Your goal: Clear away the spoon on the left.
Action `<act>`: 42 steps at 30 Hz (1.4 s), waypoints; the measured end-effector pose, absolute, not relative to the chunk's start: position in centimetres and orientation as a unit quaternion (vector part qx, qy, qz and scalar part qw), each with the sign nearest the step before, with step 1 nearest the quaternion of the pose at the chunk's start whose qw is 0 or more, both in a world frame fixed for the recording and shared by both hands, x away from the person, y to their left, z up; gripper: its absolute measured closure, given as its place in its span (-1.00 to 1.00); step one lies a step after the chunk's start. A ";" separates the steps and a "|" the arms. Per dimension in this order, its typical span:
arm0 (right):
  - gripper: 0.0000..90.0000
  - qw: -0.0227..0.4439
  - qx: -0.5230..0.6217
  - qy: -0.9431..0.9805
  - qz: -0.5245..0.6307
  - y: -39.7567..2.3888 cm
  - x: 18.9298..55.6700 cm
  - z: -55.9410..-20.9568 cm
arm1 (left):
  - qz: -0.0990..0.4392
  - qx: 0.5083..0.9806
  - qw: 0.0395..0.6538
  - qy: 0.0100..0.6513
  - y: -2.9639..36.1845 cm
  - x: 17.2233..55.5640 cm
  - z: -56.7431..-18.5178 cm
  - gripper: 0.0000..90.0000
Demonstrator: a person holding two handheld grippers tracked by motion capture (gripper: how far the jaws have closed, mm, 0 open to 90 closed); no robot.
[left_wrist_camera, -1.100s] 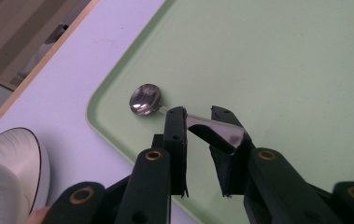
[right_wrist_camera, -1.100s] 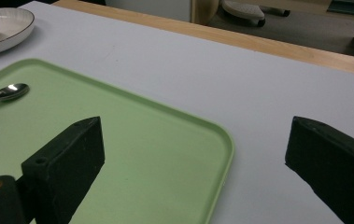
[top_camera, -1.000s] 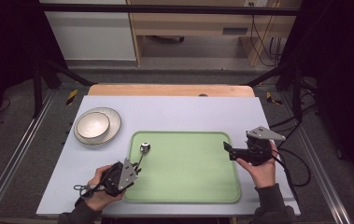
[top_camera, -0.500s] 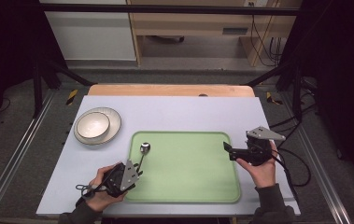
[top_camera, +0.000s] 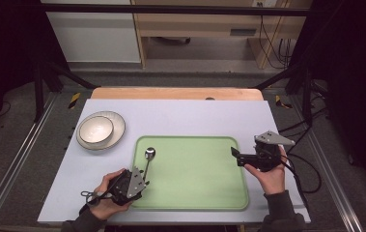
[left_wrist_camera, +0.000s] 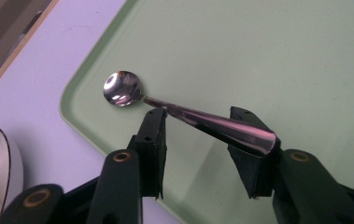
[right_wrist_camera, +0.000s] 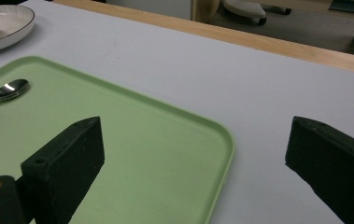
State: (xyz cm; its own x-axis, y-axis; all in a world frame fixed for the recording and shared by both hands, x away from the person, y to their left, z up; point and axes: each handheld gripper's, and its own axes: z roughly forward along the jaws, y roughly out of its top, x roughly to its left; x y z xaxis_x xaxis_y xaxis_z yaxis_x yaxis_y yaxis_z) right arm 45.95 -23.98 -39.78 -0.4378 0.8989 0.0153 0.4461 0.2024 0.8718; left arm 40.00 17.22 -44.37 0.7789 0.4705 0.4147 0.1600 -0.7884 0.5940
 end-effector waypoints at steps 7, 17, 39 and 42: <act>-0.89 0.262 0.460 0.730 0.431 -24.0 45.9 -39.8 | 0.278 0.905 0.271 0.175 17.0 40.0 -44.7 0.11; -0.89 0.260 0.462 0.731 0.430 -23.9 46.0 -39.8 | 0.272 0.905 0.273 0.180 17.0 40.1 -44.8 -0.09; -0.90 0.263 0.459 0.732 0.430 -24.1 46.0 -39.7 | 0.237 0.918 0.258 0.185 16.5 40.4 -45.6 -0.54; -0.90 0.263 0.460 0.731 0.430 -24.1 45.9 -39.7 | 0.233 0.919 0.258 0.186 16.4 40.3 -45.6 -0.59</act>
State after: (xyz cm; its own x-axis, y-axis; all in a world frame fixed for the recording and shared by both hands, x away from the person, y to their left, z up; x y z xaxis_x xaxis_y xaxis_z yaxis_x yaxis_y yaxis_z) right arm 45.95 -24.07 -39.73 -0.4388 0.8985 0.0112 0.4471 0.2075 0.8701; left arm 40.33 16.43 -45.59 0.8217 0.4628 0.3326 0.2216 -0.7971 0.5616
